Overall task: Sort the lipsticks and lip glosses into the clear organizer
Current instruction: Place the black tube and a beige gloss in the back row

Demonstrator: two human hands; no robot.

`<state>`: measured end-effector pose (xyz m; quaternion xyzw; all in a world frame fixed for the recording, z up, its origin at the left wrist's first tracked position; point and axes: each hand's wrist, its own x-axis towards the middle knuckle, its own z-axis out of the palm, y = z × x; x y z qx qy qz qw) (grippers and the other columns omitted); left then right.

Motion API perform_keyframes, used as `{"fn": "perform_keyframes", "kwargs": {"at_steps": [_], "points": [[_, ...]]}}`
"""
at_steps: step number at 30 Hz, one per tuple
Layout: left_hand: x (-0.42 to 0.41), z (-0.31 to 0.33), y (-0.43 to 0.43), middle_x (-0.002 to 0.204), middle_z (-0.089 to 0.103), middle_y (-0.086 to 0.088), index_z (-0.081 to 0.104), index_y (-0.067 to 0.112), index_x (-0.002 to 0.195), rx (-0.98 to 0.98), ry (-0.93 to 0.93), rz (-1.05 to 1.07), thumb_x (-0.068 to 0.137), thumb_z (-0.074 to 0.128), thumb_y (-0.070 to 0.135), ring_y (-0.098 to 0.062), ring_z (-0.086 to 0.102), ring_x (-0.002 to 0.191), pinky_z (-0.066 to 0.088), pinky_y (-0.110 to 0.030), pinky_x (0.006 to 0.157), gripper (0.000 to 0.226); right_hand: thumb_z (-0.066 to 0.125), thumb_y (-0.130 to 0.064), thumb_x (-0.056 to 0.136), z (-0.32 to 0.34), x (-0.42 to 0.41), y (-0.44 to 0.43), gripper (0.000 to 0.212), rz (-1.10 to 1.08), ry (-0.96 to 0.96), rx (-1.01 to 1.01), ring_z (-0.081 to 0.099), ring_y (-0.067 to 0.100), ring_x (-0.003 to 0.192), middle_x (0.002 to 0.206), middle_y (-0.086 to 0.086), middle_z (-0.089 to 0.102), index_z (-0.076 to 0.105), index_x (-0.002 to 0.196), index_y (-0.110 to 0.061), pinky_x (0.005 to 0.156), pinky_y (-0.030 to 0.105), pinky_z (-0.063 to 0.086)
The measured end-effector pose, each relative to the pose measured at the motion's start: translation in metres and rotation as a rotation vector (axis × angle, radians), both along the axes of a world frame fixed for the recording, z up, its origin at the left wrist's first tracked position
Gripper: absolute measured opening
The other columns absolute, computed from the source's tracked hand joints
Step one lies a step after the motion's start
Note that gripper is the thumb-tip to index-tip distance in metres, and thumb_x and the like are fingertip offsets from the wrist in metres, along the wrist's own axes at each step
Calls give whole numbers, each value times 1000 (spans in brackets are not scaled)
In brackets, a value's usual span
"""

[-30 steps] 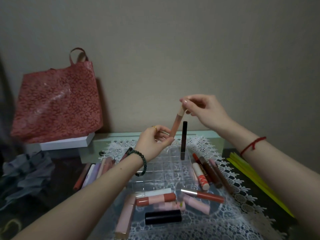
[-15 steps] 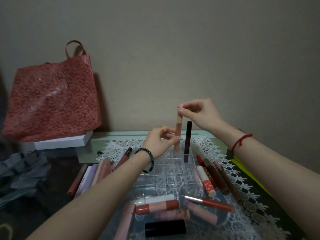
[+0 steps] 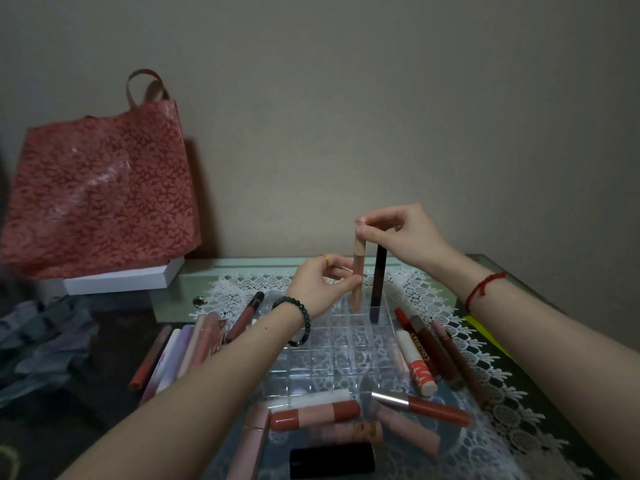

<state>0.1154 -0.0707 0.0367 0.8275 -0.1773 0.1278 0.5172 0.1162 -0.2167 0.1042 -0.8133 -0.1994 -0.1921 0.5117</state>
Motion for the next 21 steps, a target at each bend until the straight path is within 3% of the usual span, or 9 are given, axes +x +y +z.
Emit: {"fn": "perform_keyframes", "kwargs": {"at_steps": [6,9,16,21], "points": [[-1,-7,1,76,68,4,59,32,73,40,18,2,72,72,22,-9,64,83,48,-32,86,17,71,-10,75,-7,0,-1,15,-1,43,-85,56,-10,58,75,-2,66,71,89,-7,57,-2,37],[-1,-7,2,77,68,6,59,32,76,61,27,-2,73,72,22,-8,63,85,48,-29,85,16,71,-10,74,-7,0,-2,14,-4,48,-92,57,-1,66,77,0,66,71,89,-9,60,-2,39],[-2,-7,2,78,67,7,60,29,81,81,24,5,74,71,23,-6,63,84,46,-25,83,15,71,-9,75,-9,0,-1,14,13,46,-83,56,-8,58,71,-6,65,70,89,-12,60,-1,38],[-4,-7,3,71,64,17,57,35,75,96,32,-1,74,71,26,8,59,78,41,-15,72,17,71,-10,75,-8,-1,-1,19,16,56,-86,55,0,66,71,-6,64,69,94,-9,62,0,40]]}}
